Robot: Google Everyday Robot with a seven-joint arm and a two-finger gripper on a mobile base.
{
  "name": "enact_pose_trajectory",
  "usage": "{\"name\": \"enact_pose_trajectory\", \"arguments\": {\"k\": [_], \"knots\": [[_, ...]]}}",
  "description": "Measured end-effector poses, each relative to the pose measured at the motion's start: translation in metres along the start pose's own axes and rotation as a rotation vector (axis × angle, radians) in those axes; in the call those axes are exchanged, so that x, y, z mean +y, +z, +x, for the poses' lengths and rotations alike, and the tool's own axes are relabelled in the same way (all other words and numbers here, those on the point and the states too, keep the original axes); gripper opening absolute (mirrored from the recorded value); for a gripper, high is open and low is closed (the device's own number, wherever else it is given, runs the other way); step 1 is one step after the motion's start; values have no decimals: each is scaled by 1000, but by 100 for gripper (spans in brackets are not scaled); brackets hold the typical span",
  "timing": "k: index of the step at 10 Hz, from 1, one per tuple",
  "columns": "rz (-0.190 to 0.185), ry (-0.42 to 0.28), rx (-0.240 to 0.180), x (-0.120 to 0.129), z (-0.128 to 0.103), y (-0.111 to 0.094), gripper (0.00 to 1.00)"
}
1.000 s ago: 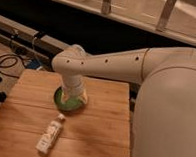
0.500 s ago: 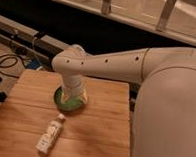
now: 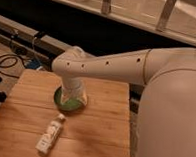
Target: Place the bottle in the ceramic bowl
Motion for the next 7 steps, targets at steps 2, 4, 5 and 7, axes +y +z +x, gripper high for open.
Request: {"name": "enact_pose_trajectory", "arguments": {"k": [2,4,5,7], "knots": [[0,-2,-3,1,-1,0,65],[-1,-3,-3,1,-1,0,65],[-1,-2,-3,1,-1,0,65],[-1,-2,-3,1,-1,0,65]]}}
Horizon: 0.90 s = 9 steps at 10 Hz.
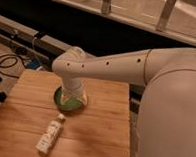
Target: Place the bottle in the ceramic bowl
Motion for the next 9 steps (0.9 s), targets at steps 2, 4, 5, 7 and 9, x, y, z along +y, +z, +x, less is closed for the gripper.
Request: {"name": "enact_pose_trajectory", "arguments": {"k": [2,4,5,7,9], "knots": [[0,-1,0,1,0,0,65],[0,0,1,0,0,0,65],[4,-7,2,1,-1,0,65],[-12,-120,1,41,3,5,65],[-33,-206,18,94,17,22,65]]}}
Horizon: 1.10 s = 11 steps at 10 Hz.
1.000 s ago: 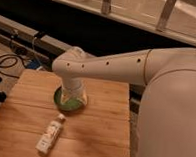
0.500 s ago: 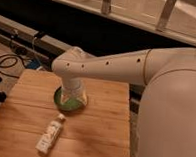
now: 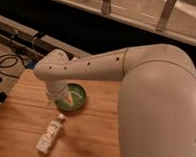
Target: Place the bottle in the ceramic bowl
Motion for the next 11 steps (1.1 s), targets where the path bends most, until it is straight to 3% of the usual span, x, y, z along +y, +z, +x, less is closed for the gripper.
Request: {"name": "enact_pose_trajectory", "arguments": {"k": [1,3,6,11], "knots": [[-14,-25,12,21,4,13,65],[-16,-25,37,37,11,35,65],[-2,37,64,23,26,58,65],[-7,59,75,19,28,62,65]]}}
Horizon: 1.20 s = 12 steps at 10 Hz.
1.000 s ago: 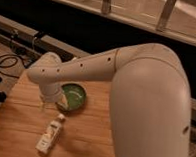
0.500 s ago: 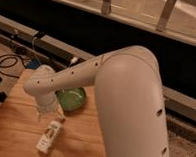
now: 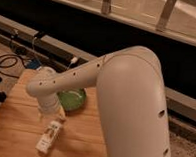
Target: Place the bottle in the ceramic bowl
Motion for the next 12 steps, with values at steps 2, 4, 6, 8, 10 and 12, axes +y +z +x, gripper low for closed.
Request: {"name": "enact_pose_trajectory", "arguments": {"k": [2,4,6,8,10,12], "knots": [[9,17,23,-5,2,15,65],[9,32,54,-5,5,32,65],[-4,42,87,-2,8,48,65],[-18,43,133,3,11,68,65],[-35,49,180,7,13,86,64],[-35,56,189,4,14,88,51]]}}
